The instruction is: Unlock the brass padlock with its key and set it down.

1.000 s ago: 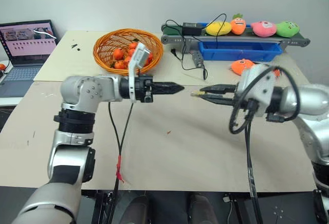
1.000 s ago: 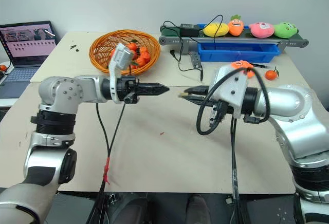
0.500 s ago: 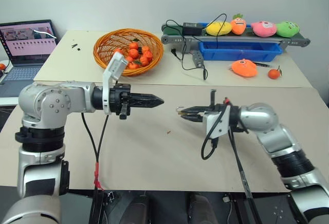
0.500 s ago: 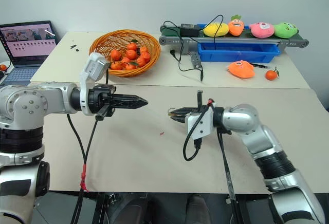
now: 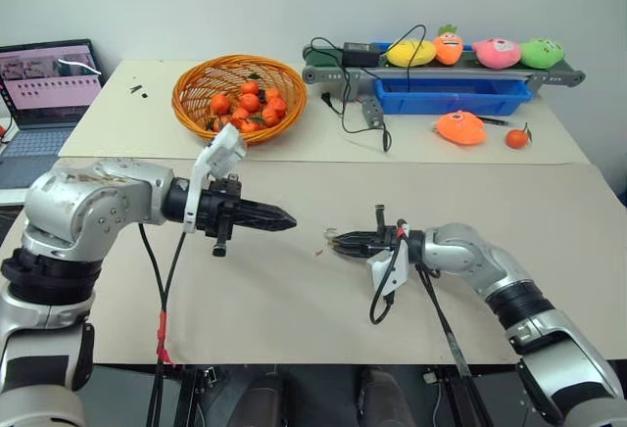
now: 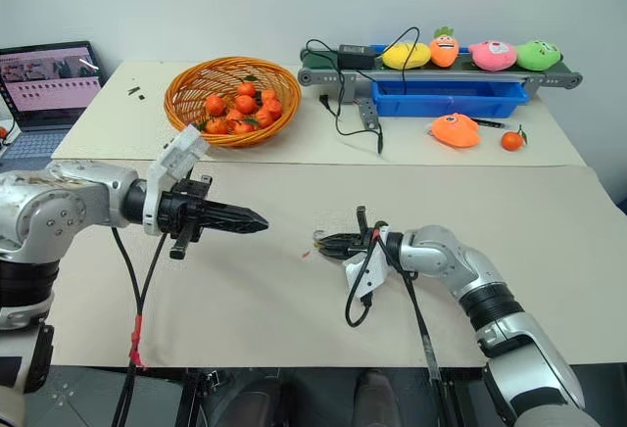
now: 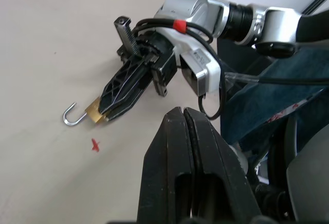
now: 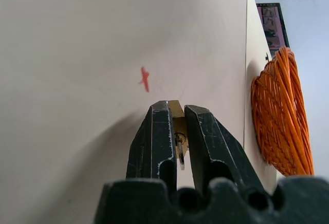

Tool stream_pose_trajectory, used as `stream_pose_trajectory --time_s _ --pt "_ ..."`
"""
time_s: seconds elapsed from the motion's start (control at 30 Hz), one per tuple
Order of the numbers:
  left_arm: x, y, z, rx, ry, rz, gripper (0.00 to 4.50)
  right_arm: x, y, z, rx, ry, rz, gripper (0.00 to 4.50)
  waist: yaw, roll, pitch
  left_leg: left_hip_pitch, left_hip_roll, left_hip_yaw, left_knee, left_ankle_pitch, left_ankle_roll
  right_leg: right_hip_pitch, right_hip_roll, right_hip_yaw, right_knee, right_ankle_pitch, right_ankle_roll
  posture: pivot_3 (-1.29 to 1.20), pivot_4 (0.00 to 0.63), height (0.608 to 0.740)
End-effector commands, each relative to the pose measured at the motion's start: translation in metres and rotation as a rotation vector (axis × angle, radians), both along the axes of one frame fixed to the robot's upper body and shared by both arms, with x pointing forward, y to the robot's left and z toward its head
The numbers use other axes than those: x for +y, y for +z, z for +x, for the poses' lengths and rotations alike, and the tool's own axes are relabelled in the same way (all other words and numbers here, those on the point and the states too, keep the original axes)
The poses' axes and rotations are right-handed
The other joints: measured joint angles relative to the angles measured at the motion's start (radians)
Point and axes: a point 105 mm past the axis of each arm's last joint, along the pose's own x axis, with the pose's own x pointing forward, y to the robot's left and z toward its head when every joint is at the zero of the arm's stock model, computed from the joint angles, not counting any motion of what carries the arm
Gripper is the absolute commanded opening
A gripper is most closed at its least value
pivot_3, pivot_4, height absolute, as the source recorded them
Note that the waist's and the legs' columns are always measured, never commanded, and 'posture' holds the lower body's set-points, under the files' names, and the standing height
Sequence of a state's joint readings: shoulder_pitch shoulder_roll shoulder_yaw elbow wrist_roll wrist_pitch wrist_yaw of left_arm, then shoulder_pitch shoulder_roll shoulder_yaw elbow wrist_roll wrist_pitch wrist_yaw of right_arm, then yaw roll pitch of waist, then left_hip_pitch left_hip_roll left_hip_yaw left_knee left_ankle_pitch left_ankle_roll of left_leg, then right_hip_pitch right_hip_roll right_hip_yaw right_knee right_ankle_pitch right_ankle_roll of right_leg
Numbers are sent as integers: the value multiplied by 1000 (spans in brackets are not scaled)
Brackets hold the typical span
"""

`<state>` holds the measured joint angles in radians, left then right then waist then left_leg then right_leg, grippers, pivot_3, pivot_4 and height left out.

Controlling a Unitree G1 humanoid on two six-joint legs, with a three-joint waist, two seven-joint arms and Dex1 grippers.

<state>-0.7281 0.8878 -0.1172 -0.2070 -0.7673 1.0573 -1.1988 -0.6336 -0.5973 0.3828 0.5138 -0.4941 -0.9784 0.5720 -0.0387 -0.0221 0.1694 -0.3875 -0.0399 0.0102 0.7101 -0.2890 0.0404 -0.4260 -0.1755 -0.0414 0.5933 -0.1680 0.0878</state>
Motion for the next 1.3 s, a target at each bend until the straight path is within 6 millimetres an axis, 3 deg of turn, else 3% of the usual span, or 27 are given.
stream_pose_trajectory --time_s 0.03,0.33,0.4,0.43,0.5,0.6,0.67,0.77,0.87,0.97,1.17,1.3 --pt "6 -1 4 -103 -12 64 66 -3 12 5 -60 6 29 105 -3 0 0 0 0 0 0 0 0 0 0 0 0 0 0 0 150 740" --pt "15 -14 24 -236 11 169 66 -3 7 6 -54 8 42 105 -4 0 0 0 1 0 0 0 0 0 1 0 0 0 0 0 150 740" --pt "16 -16 27 -255 15 181 0 -6 5 5 -48 8 36 1022 -4 0 0 0 1 0 0 0 0 0 1 0 0 0 0 0 150 740" --pt "16 -17 28 -256 15 181 0 -9 6 4 -47 6 36 1204 -4 0 0 0 1 0 0 0 1 0 1 0 0 0 0 0 150 740" --pt "16 -18 29 -260 11 181 0 -19 7 2 -49 -6 24 2004 -3 0 0 0 1 0 0 0 1 0 1 0 0 0 0 0 150 740" --pt "17 -21 30 -262 6 184 0 -42 4 -1 -47 -40 -10 2903 1 0 0 0 1 0 0 -1 1 0 1 0 0 0 0 0 150 740" --pt "17 -23 30 -260 2 183 0 -56 1 -3 -38 -63 -31 3761 1 0 0 0 1 1 0 -1 2 0 1 0 0 0 0 0 150 740" --pt "17 -26 29 -255 -5 180 0 -81 -1 -8 -25 -117 -56 4466 0 0 0 0 1 1 0 -1 2 1 1 0 0 0 0 0 150 740" --pt "15 -27 29 -252 -7 165 0 -96 0 -8 10 -174 -66 4466 1 0 0 2 1 1 0 -1 2 2 1 1 0 0 0 0 150 740" --pt "13 -26 29 -254 -4 138 0 -108 -2 -1 242 -328 -1 4466 0 0 0 3 2 2 0 -1 3 4 1 1 0 0 0 0 150 740" --pt "9 -26 30 -269 7 118 0 -92 41 -13 813 -394 290 4466 9 0 0 2 4 1 2 -3 5 4 1 1 0 0 -1 0 150 740" --pt "8 -25 34 -285 37 102 0 -79 58 -35 973 -366 277 4466 20 0 0 0 4 0 2 -7 12 2 1 0 0 0 -1 0 150 740"
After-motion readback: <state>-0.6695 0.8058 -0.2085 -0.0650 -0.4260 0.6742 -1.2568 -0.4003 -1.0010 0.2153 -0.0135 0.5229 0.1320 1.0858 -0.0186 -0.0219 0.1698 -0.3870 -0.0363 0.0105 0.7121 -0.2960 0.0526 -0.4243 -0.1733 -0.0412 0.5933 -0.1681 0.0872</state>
